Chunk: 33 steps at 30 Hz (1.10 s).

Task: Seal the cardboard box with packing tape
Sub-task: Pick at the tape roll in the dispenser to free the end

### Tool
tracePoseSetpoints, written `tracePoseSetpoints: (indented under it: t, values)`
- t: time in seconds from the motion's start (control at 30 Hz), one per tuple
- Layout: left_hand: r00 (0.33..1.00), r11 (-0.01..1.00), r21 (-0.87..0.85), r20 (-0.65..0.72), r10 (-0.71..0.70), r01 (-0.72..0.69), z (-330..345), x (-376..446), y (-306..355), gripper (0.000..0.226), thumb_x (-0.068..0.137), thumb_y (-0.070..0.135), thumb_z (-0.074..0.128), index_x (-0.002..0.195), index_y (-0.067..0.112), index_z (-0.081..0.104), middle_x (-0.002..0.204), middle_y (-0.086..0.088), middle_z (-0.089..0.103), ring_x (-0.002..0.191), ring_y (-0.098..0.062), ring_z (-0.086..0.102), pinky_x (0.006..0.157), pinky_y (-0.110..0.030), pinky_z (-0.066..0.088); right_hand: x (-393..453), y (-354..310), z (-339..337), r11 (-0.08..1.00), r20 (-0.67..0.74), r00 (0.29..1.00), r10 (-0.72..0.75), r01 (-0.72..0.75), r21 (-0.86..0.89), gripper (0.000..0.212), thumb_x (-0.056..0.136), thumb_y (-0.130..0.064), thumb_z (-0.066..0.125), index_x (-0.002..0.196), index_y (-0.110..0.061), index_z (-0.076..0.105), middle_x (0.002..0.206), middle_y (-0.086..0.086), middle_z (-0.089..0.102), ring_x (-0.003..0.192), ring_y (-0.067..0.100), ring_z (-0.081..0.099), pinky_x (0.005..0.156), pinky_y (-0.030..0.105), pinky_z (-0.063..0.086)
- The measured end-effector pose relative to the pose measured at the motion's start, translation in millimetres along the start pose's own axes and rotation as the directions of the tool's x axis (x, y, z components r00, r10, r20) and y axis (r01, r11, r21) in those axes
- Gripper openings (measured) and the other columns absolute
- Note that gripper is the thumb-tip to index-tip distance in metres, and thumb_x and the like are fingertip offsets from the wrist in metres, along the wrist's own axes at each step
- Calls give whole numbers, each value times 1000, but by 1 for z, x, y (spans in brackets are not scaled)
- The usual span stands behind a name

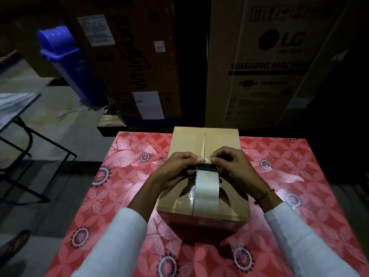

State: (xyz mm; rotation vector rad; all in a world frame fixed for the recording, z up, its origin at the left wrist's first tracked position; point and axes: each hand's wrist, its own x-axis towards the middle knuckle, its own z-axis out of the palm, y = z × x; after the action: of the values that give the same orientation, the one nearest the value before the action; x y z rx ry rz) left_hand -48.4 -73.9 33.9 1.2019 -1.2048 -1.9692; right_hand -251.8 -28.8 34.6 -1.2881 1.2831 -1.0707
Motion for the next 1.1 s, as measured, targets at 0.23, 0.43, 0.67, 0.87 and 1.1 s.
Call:
tracePoseSetpoints:
  t: [0.23, 0.43, 0.67, 0.87, 1.1]
  values:
    - [998, 995, -91, 47, -35, 40, -14, -1, -3, 34, 95, 15, 60, 115, -13, 64, 128, -20, 67, 123, -31, 61, 104, -36, 50, -6, 1, 5, 991, -45, 994, -102, 98, -87, 11, 96, -3, 62, 91, -12, 64, 91, 12, 63, 71, 10, 60, 57, 23, 53]
    - [998, 998, -12, -40, -57, 56, -2, -1, 0, 31, 95, 34, 63, 95, 6, 77, 123, -18, 69, 125, -32, 59, 110, -46, 45, -6, -1, 8, 977, -39, 991, -129, 121, -175, 17, 96, 2, 56, 89, -13, 63, 91, 11, 62, 69, 3, 57, 55, 16, 50]
    - [994, 998, 52, -106, -37, 43, 8, 4, 5, 52, 89, 33, 72, 112, -14, 65, 101, -23, 60, 96, -31, 56, 103, -48, 48, -5, -2, 11, 962, -71, 983, -172, 152, -228, 16, 94, 4, 57, 88, -9, 64, 87, 11, 64, 67, -3, 55, 54, 12, 50]
    - [994, 998, 12, -93, -63, 64, 6, 4, 3, 20, 94, 19, 64, 82, 8, 75, 87, -14, 62, 92, -28, 52, 88, -38, 45, -5, 0, 15, 992, -108, 990, -89, 78, -96, 15, 94, 4, 57, 87, -8, 62, 85, 10, 60, 65, 3, 55, 54, 17, 51]
    - [996, 999, 10, -82, -36, 37, 6, 2, 2, 31, 97, 10, 56, 114, -15, 64, 108, -27, 65, 101, -27, 62, 87, -30, 54, 1, -11, 14, 977, -73, 989, 131, -117, 176, 11, 94, 7, 54, 90, -2, 59, 73, 5, 51, 42, 6, 44, 37, 20, 34]
